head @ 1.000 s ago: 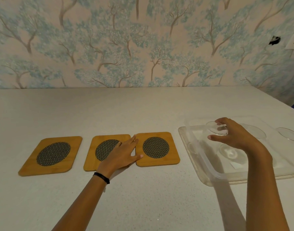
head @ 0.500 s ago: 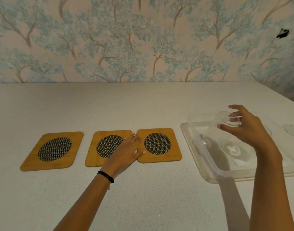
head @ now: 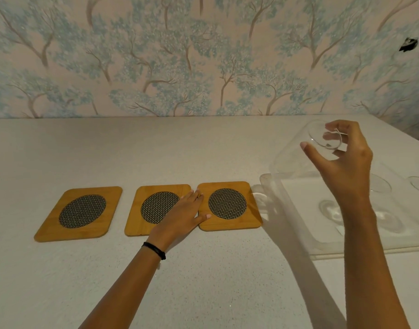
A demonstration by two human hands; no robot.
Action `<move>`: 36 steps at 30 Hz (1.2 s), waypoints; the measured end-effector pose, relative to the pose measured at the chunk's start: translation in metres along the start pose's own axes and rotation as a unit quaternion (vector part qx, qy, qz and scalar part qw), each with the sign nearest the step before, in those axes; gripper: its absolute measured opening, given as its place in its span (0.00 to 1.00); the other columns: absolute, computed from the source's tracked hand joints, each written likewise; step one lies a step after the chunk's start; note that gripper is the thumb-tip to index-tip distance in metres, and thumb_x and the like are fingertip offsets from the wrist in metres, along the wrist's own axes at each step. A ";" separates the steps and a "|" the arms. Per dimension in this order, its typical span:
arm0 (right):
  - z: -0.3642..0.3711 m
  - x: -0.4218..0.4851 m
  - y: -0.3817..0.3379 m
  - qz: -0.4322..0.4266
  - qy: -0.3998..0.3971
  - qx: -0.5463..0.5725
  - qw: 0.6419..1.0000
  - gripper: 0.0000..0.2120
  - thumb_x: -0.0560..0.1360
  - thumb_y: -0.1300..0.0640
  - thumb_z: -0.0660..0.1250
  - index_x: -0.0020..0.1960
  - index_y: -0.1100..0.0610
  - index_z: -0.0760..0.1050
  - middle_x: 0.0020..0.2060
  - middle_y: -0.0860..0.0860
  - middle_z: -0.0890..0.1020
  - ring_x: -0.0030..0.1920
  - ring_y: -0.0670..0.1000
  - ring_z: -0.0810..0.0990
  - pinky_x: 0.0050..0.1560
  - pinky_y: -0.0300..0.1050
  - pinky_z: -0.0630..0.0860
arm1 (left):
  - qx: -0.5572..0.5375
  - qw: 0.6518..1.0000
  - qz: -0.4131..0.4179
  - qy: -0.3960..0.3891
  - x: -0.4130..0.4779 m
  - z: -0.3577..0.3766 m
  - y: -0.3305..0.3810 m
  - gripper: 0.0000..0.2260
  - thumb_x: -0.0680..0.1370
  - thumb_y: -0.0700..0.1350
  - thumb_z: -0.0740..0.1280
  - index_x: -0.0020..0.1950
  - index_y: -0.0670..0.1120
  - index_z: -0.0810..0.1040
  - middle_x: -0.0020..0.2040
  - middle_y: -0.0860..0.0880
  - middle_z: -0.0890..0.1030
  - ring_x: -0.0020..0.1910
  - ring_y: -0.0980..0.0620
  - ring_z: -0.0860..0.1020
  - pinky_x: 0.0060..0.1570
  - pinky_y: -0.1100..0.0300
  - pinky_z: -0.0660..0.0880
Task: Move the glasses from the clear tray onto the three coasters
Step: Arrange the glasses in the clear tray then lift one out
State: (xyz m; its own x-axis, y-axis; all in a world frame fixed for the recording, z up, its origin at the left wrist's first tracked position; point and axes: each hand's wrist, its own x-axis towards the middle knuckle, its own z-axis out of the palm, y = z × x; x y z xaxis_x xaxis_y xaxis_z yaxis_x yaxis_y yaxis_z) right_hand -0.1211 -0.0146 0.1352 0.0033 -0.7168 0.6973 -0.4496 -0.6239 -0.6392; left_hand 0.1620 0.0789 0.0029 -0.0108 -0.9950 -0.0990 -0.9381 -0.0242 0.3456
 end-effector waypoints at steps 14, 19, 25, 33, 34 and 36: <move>0.088 -0.048 -0.024 0.049 -0.175 0.076 0.980 0.23 0.66 0.48 0.74 0.56 0.50 0.68 0.54 0.48 0.75 0.53 0.49 0.76 0.50 0.48 0.77 | 0.007 1.000 -0.002 0.003 0.000 0.000 0.001 0.30 0.80 0.56 0.56 0.76 0.43 0.49 0.78 0.43 0.49 0.77 0.47 0.47 0.74 0.52 0.47; 0.102 -0.058 -0.022 0.041 -0.204 0.058 0.976 0.23 0.67 0.49 0.73 0.58 0.50 0.68 0.57 0.47 0.75 0.55 0.47 0.73 0.53 0.47 0.76 | 0.002 1.000 -0.001 0.010 0.000 0.000 0.001 0.30 0.80 0.55 0.56 0.76 0.44 0.49 0.78 0.44 0.49 0.77 0.47 0.47 0.74 0.51 0.48; 0.110 -0.066 -0.019 0.040 -0.222 0.055 0.973 0.24 0.68 0.50 0.73 0.60 0.52 0.69 0.59 0.48 0.74 0.56 0.47 0.73 0.51 0.42 0.72 | 0.001 1.000 0.003 0.012 0.000 0.000 0.001 0.30 0.80 0.55 0.57 0.76 0.44 0.51 0.78 0.45 0.50 0.77 0.47 0.48 0.75 0.50 0.48; 0.113 -0.067 -0.015 0.043 -0.220 0.056 0.973 0.25 0.68 0.51 0.73 0.61 0.52 0.69 0.61 0.48 0.74 0.57 0.45 0.72 0.52 0.40 0.71 | 0.006 1.000 0.009 0.015 0.000 0.000 0.001 0.30 0.80 0.55 0.57 0.76 0.44 0.50 0.78 0.45 0.50 0.77 0.47 0.48 0.74 0.51 0.48; 0.113 -0.066 -0.014 0.045 -0.218 0.058 0.973 0.24 0.68 0.51 0.73 0.61 0.51 0.69 0.61 0.48 0.74 0.57 0.46 0.72 0.52 0.41 0.72 | 0.005 1.000 0.008 0.015 0.000 0.000 0.001 0.30 0.80 0.55 0.57 0.76 0.44 0.49 0.78 0.45 0.50 0.77 0.47 0.48 0.74 0.51 0.48; 0.112 -0.066 -0.013 0.047 -0.214 0.059 0.974 0.24 0.68 0.51 0.73 0.61 0.52 0.69 0.61 0.48 0.74 0.57 0.46 0.72 0.53 0.43 0.73 | 0.006 1.000 0.007 0.012 0.001 0.001 0.000 0.30 0.80 0.55 0.56 0.76 0.44 0.49 0.78 0.44 0.50 0.77 0.47 0.48 0.74 0.51 0.48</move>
State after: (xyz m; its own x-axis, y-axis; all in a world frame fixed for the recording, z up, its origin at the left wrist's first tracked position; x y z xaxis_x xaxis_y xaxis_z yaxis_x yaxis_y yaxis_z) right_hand -0.0151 0.0055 0.0614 0.3503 -0.8207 0.4514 -0.3600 -0.5629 -0.7440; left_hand 0.1617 0.0780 0.0017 -0.0147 -0.9973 -0.0716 -0.9417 -0.0102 0.3363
